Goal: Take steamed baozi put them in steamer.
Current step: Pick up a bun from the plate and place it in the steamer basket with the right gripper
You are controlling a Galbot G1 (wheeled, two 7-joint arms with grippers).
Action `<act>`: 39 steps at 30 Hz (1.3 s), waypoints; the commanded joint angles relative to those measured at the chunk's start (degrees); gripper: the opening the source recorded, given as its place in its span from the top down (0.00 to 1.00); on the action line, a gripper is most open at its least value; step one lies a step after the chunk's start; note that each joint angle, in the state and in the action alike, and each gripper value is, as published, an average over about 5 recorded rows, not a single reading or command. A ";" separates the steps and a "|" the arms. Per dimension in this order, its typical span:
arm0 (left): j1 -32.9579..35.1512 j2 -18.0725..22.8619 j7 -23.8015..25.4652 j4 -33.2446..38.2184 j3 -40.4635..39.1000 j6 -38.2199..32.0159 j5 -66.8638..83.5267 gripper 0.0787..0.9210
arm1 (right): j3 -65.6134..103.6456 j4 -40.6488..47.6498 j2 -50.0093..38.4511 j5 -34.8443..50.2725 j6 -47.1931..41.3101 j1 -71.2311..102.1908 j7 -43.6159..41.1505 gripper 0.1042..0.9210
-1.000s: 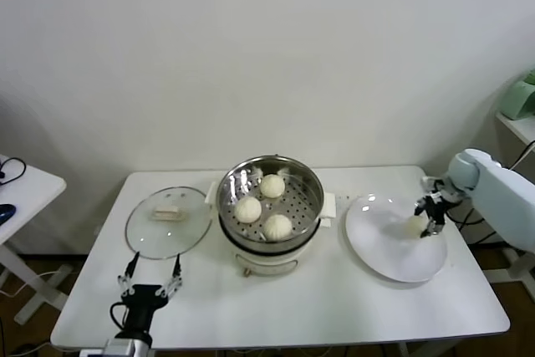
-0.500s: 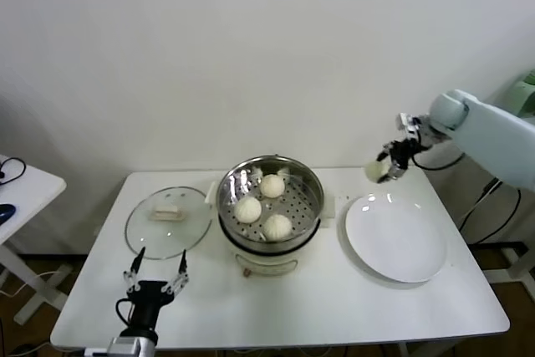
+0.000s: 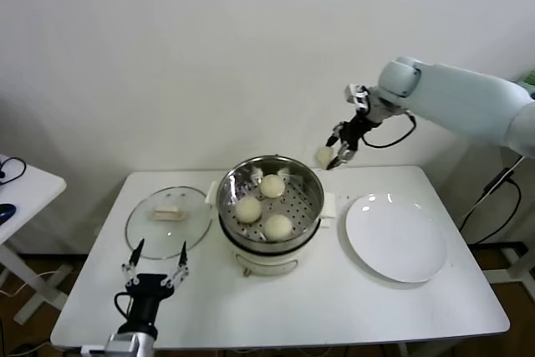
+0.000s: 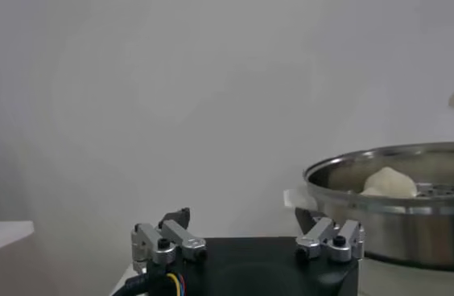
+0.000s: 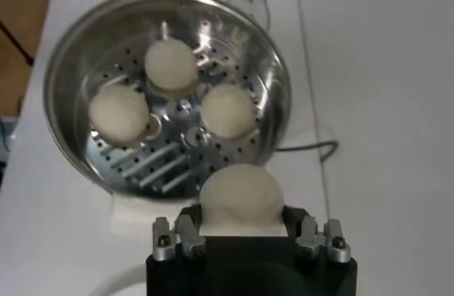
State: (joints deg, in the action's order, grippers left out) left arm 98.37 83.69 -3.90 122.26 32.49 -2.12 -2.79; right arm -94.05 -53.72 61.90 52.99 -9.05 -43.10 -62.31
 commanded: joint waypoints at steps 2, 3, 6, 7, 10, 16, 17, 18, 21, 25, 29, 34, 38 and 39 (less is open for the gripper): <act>-0.43 0.42 0.02 0.12 0.18 -0.57 0.62 0.12 | -8.74 -4.90 8.29 5.64 -1.96 -1.42 1.56 0.32; -0.47 0.44 -0.01 0.06 0.28 -0.66 0.80 0.12 | -8.58 -4.63 8.76 5.15 -2.00 -0.66 1.70 0.32; -0.42 0.36 -0.02 0.07 0.59 -0.77 1.19 0.12 | -8.04 -4.33 9.89 4.96 -2.43 1.18 2.38 0.32; -0.41 0.32 -0.01 0.08 0.66 -0.77 1.27 0.12 | -7.82 -4.27 10.21 4.97 -2.56 1.66 2.55 0.32; -0.44 0.28 0.02 0.04 0.71 -0.78 1.36 0.12 | -7.35 -3.87 11.26 5.13 -2.82 2.67 2.88 0.32; -0.40 0.38 0.06 -0.05 0.64 -0.89 1.46 0.12 | -7.52 -3.54 12.13 4.99 -3.01 3.67 3.06 0.32; -0.39 0.38 0.06 -0.08 0.66 -0.91 1.50 0.12 | -7.64 -3.50 12.08 4.80 -3.02 3.80 3.07 0.32; -0.39 0.36 0.06 -0.10 0.69 -0.94 1.55 0.12 | -7.77 -3.43 12.01 4.55 -3.02 3.90 3.06 0.32; -0.38 0.32 0.09 -0.19 0.74 -1.01 1.68 0.12 | -8.24 -2.64 11.78 3.29 -2.88 4.23 2.85 0.32; -0.31 0.26 0.12 -0.36 0.76 -1.12 1.76 0.12 | -8.36 -0.41 11.70 1.56 -2.57 5.00 2.61 0.32; -0.24 0.20 0.14 -0.59 0.78 -1.26 1.83 0.12 | -8.13 2.02 11.93 0.01 -2.14 5.78 2.27 0.32; -0.24 0.08 0.20 -0.98 0.84 -1.44 1.98 0.12 | -7.73 3.96 12.45 -1.15 -1.78 6.68 2.10 0.32; -0.41 0.03 0.21 -1.18 0.82 -1.45 2.02 0.12 | -6.95 4.82 12.95 -1.62 -1.61 7.39 2.44 0.31; -0.44 0.03 0.21 -1.19 0.81 -1.44 2.02 0.12 | -6.71 4.96 13.05 -1.72 -1.56 7.54 2.55 0.31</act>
State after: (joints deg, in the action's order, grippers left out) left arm 98.00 83.78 -3.72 121.15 33.33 -3.56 -0.81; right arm -101.37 -51.67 74.19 53.22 -10.85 -36.86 -60.01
